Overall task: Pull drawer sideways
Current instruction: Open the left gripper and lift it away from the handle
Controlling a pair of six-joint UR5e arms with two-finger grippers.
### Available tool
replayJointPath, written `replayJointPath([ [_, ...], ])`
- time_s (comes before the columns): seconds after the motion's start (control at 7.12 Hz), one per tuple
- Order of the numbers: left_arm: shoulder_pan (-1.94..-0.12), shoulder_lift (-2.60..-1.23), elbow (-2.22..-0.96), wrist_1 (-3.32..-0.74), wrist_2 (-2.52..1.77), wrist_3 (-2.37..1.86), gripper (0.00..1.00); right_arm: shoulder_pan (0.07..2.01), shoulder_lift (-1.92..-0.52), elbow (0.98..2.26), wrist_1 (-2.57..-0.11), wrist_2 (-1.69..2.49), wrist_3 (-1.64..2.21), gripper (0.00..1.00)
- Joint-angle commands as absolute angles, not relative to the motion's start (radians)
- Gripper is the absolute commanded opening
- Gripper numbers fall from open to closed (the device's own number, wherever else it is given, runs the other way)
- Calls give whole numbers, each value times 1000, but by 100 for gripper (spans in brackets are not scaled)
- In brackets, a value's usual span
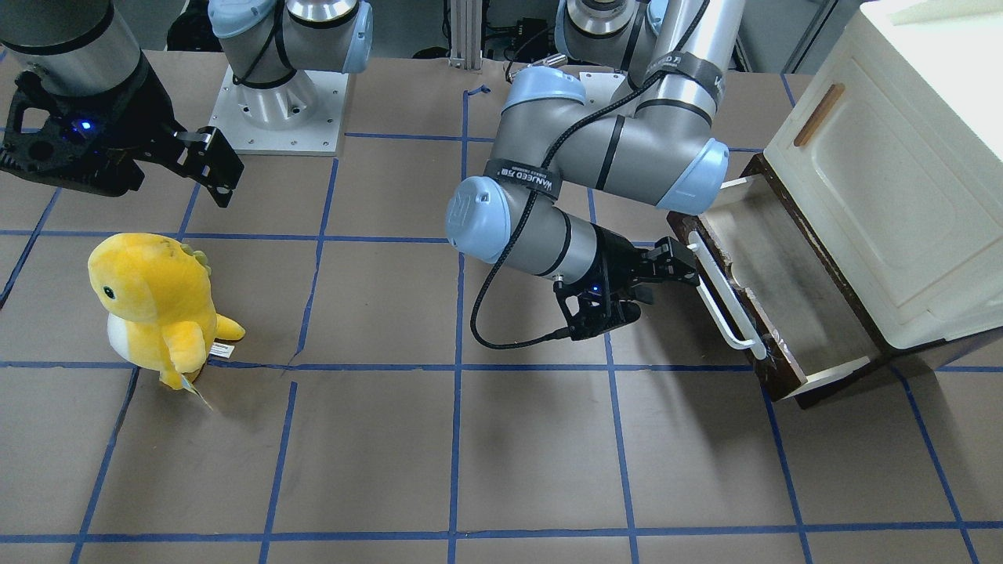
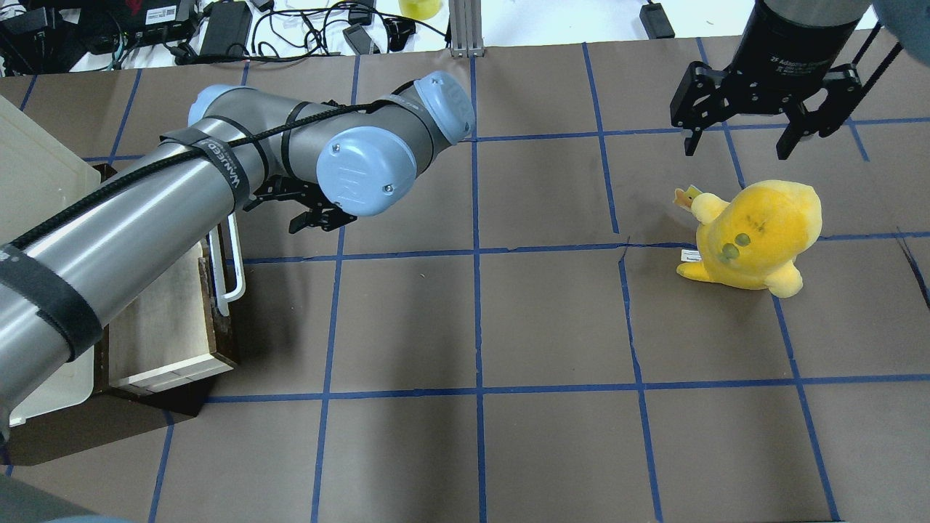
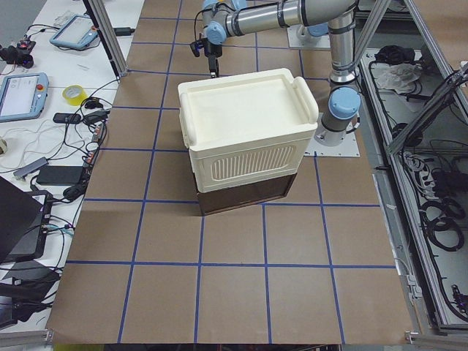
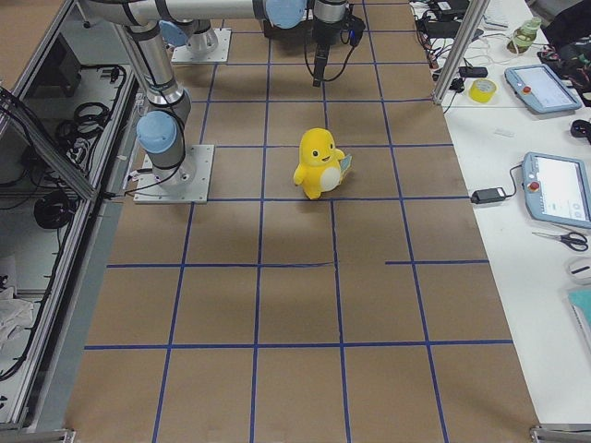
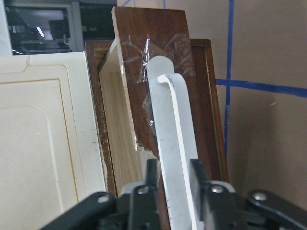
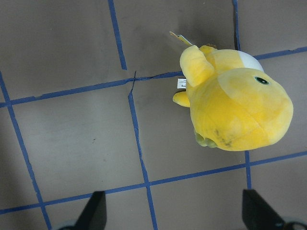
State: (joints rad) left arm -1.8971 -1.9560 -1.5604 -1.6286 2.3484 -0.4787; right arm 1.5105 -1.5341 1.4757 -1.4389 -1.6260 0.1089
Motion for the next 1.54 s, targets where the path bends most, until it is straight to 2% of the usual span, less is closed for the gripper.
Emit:
replayJointPath([
  [0.0, -1876, -1837, -1530, -1488, 2063, -242, 92, 1511, -1534, 1476, -1439, -1626, 109, 100],
  [0.42, -1710, -1637, -1513, -1488, 1722, 48, 91, 1511, -1534, 1476, -1439, -1626, 109, 100],
  [0.7, -1654, -1551, -1511, -1489, 1603, 112, 91, 1511, -1534, 1476, -1439, -1626, 109, 100],
  [1.4, -1644, -1526, -1522, -1491, 1598, 110, 92, 1511, -1534, 1476, -1439, -1626, 109, 100],
])
